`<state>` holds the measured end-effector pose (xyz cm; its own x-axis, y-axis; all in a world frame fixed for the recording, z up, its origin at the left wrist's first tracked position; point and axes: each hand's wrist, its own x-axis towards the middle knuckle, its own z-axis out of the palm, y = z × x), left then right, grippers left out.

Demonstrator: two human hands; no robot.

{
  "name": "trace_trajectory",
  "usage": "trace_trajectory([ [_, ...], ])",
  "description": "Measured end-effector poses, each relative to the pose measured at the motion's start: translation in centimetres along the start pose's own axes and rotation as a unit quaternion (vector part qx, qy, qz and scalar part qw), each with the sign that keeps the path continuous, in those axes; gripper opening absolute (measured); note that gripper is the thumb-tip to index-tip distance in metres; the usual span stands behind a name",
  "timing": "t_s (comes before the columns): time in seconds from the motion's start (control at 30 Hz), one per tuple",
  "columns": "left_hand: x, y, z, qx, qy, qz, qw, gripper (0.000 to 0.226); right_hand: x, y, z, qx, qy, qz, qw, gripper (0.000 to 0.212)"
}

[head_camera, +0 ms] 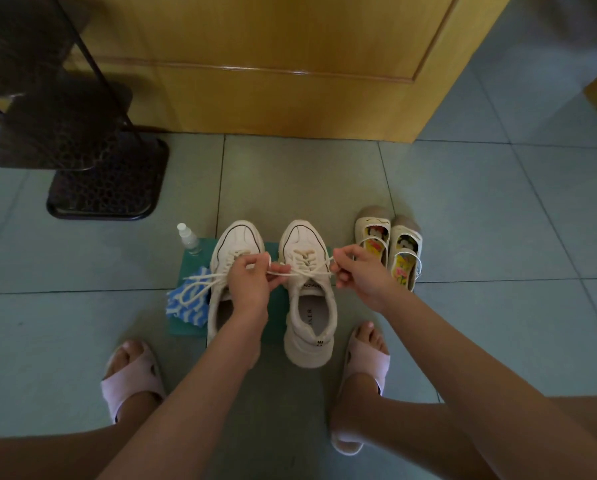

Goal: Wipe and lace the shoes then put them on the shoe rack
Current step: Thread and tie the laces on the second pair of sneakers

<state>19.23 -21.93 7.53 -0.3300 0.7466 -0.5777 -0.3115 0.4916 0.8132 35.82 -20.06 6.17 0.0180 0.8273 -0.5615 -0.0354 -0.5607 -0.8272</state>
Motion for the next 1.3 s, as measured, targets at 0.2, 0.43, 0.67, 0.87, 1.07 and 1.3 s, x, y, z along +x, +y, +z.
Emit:
trace_trajectory([
  [0.2, -0.2, -0.2, -0.1, 0.074, -0.048, 0.04, 0.995, 0.015, -0.4, -0.1, -0.6, -0.013, -0.015, 0.028, 0.999, 0.024],
  [0.43, -1.8, 2.1, -3.6, 0.261, -0.011, 0.226, 0.939, 0.017, -2.6, 0.3, -0.5, -0.247, -0.005, 0.045, 0.968, 0.055],
  [0.67, -1.9, -0.6, -10.3, 0.315, -0.005, 0.166, 0.934, 0.07, -6.0, 2.9, 0.9, -0.167, -0.058, 0.022, 0.984, 0.043],
  [0.87, -2.9, -5.7, -11.1, 0.346, -0.072, 0.137, 0.926, 0.118, -7.2, 6.5, 3.2, -0.138, 0.025, -0.022, 0.99, 0.065],
  [1.07, -2.6, -6.2, -11.3, 0.33, -0.071, 0.169, 0.926, 0.117, -7.7, 7.7, 4.7, -0.162, 0.041, -0.055, 0.984, 0.067],
  [1.3, -3.3, -6.7, -11.4, 0.278, -0.01, 0.157, 0.948, 0.117, -8.5, 7.9, 6.7, -0.134, 0.019, -0.109, 0.985, 0.063],
])
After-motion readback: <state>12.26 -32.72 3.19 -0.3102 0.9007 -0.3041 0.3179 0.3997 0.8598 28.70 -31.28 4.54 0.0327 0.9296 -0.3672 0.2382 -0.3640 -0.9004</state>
